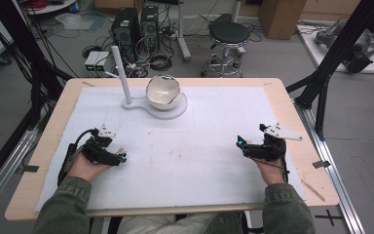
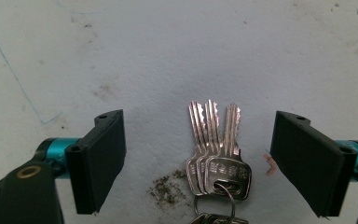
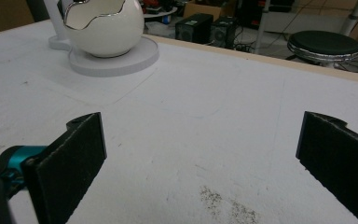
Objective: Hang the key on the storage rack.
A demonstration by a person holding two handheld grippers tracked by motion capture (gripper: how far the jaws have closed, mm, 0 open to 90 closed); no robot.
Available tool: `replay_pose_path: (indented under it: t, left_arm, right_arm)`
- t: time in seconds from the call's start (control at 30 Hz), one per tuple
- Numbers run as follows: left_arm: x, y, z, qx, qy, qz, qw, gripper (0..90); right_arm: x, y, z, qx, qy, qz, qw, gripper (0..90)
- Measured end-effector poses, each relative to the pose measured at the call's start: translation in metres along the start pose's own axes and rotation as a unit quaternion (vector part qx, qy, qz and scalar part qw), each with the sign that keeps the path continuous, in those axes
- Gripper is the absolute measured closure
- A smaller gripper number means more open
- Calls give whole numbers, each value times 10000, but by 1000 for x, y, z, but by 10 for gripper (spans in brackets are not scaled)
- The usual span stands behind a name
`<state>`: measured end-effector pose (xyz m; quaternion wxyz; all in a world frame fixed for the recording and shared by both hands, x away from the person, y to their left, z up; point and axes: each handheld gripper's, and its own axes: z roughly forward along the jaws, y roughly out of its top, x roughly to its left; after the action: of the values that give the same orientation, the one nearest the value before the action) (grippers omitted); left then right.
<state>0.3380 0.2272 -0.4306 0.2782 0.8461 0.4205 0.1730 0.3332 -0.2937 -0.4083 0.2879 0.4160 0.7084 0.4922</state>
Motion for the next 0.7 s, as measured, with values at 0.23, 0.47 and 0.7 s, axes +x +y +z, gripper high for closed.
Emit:
replay_pose_path:
  t: [0.23, 0.47, 0.7]
  left_arm:
    - [1, 0, 1, 27, -34, -34, 10000, 298]
    - [1, -1, 1, 42, -233, -26, 9997, 540]
    - [8, -1, 1, 82, -496, -254, 9984, 799]
  right_arm:
    - [0, 0, 0, -6, 9, -2, 10000, 4]
    - [0, -1, 0, -8, 8, -13, 10000, 4]
    - [1, -1, 0, 21, 11, -1, 10000, 4]
